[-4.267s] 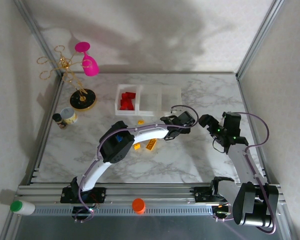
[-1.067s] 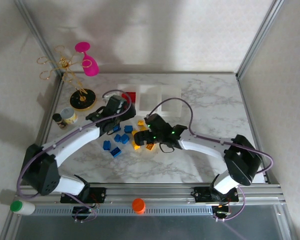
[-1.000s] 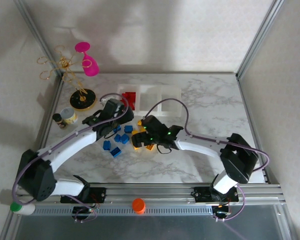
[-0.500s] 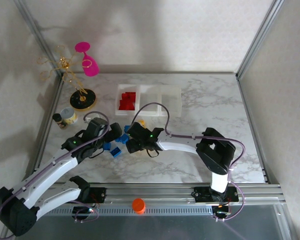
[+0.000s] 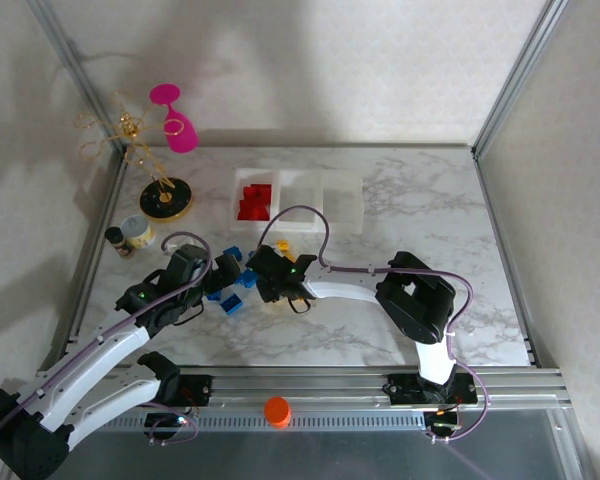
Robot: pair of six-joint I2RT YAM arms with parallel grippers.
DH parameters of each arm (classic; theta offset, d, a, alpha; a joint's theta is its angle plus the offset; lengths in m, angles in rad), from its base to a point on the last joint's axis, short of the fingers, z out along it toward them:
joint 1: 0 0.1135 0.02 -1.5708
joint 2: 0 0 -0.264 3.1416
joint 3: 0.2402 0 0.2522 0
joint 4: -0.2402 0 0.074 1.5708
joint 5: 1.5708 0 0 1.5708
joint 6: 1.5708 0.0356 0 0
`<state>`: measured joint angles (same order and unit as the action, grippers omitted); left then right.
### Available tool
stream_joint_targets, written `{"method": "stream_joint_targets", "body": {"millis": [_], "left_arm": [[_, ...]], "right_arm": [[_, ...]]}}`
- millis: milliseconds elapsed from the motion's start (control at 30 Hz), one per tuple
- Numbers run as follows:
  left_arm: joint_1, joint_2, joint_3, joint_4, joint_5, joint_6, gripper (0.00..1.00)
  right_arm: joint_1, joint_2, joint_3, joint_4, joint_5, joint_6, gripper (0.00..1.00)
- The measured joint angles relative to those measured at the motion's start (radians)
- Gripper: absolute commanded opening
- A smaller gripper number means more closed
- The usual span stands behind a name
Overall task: Sort the legos into containers by color
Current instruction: Pick up the lego from the center of the table, then place the lego in the container.
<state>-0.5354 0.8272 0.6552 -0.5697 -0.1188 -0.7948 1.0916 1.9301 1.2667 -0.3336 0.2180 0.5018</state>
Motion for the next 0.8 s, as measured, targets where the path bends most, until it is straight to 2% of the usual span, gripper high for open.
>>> {"method": "stream_joint_targets", "body": {"millis": [100, 233, 400, 600, 800], "left_arm": [[0.000, 0.000, 0.000, 0.000, 0.000, -0.003, 1.00], [0.000, 0.000, 0.005, 0.000, 0.000, -0.003, 1.00], [0.000, 0.017, 0.048, 0.013, 0.000, 0.002, 1.00], [0.000, 0.064, 0.083, 0.096, 0.016, 0.029, 1.00], [0.000, 0.166, 0.137, 0.181, 0.015, 0.060, 1.00]], "right_arm": [[0.000, -0.003, 0.002, -0.001, 0.004, 0.001, 0.24], [0.000, -0.030, 0.001, -0.017, 0.019, 0.007, 0.24], [-0.029, -0.154, 0.002, -0.034, 0.029, 0.007, 0.25], [-0.179, -0.208, 0.058, -0.037, 0.071, -0.006, 0.27], [-0.317, -0.128, 0.173, -0.020, 0.078, -0.048, 0.27]]}}
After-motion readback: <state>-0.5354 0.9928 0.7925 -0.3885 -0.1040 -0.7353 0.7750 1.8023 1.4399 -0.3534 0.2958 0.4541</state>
